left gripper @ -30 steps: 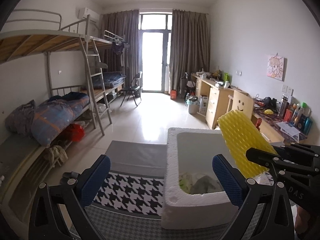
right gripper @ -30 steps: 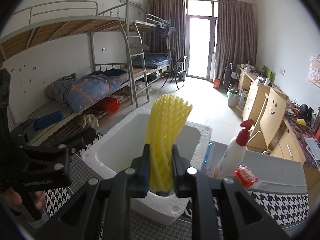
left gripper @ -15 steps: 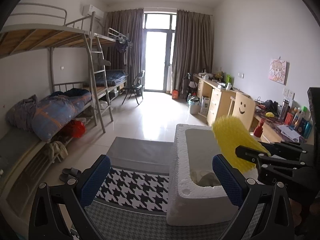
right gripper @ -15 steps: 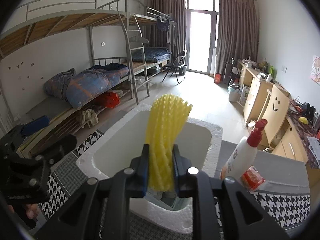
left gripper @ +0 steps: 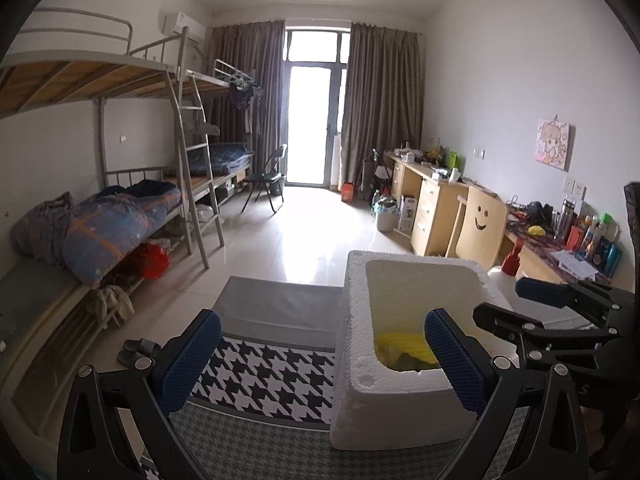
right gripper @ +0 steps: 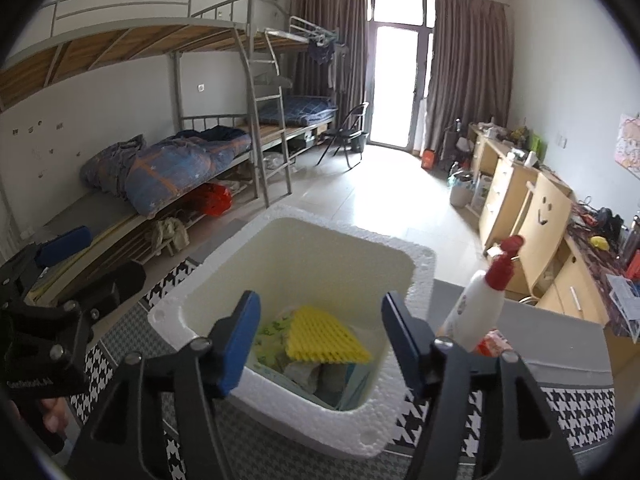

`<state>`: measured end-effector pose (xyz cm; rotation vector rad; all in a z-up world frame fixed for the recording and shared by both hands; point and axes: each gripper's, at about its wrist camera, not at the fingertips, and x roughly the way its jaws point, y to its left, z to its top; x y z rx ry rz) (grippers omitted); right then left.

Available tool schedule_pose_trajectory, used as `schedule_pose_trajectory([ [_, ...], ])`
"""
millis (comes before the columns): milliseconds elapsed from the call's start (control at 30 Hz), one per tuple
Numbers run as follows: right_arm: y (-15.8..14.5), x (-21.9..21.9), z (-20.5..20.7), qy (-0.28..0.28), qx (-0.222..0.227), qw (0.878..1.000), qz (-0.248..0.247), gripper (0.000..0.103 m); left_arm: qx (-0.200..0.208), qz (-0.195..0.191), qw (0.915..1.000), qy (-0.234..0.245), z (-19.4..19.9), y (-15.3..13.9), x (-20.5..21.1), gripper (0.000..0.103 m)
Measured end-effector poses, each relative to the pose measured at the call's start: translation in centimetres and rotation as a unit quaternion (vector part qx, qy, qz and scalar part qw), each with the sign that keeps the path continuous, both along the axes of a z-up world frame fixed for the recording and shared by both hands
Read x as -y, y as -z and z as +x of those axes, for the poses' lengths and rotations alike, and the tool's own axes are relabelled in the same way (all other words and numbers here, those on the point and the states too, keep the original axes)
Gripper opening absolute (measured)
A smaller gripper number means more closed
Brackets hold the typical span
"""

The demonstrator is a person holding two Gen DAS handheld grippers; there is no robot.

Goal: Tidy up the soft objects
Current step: 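Drop the sock and yellow net into the foam box and open both tools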

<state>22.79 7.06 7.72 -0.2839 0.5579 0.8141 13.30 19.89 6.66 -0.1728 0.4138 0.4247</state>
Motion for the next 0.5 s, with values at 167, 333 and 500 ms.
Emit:
schedule_pose_trajectory([
  [167, -0.7, 1.2, -0.8, 0.006, 0.011, 1.000, 0.015, 0.079, 0.009, -0.002, 0.9999, -0.005, -0.7, -0.4, 0.4, 0.102],
  [333, -1.4, 2.5, -1.9, 0.013, 0.021, 0.999, 0.040, 0.089, 0.008, 0.003, 0.9999, -0.006, -1.2, -0.6, 0.9, 0.102],
  [500, -1.8, 3.6, -2.5, 0.012, 0.024, 0.998, 0.056, 0.094, 0.008, 0.005, 0.9999, -0.003, -1.9, -0.7, 1.6, 0.102],
])
